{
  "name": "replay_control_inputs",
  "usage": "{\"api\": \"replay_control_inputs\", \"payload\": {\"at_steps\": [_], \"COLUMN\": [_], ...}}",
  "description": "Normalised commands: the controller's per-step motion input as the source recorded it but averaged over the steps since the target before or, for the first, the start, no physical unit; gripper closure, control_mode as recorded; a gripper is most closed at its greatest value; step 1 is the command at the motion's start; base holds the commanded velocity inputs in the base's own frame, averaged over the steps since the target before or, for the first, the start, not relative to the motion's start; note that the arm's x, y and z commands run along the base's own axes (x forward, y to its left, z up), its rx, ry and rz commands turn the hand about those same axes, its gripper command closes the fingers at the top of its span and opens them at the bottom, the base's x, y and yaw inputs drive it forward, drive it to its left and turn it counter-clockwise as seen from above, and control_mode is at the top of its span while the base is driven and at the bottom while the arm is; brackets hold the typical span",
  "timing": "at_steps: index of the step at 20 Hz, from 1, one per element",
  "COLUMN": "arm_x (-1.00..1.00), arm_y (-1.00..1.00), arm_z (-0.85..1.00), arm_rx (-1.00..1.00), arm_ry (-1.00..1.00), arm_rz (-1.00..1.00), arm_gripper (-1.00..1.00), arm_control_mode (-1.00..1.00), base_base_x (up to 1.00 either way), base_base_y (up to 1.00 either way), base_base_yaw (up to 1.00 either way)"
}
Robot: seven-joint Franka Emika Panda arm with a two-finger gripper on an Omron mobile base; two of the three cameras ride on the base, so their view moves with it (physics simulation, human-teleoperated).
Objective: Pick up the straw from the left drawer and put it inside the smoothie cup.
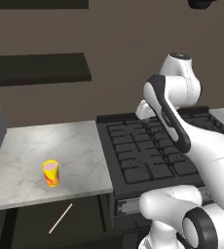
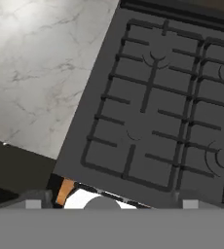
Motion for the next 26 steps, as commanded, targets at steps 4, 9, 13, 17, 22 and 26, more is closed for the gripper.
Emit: {"api": "replay_control_inputs", "payload": {"at_steps": [4,9,13,17,22,26], "arm_x": [-0.27,0.00,0.00,0.00,0.00,0.00], "arm_y": [0.13,0.19,0.00,0.00,0.00,0.00], "arm_z": [-0.07,-0.22,0.00,0.00,0.00,0.00], "arm_rx": [-0.06,-0.04,0.00,0.00,0.00,0.00], "arm_ry": [0.00,0.00,0.00,0.00,0.00,0.00], "arm_rz": [0.51,0.52,0.00,0.00,0.00,0.00], "arm_gripper": [-1.00,-1.00,-1.00,-1.00,-1.00,-1.00], "arm_control_mode": [-1.00,-1.00,1.00,1.00,1.00,1.00], "base_base_x": [0.00,0.00,0.00,0.00,0.00,0.16], "base_base_y": [0.00,0.00,0.05,-0.10,-0.25,-0.21], "base_base_yaw": [0.00,0.00,0.52,0.62,0.62,0.63]}}
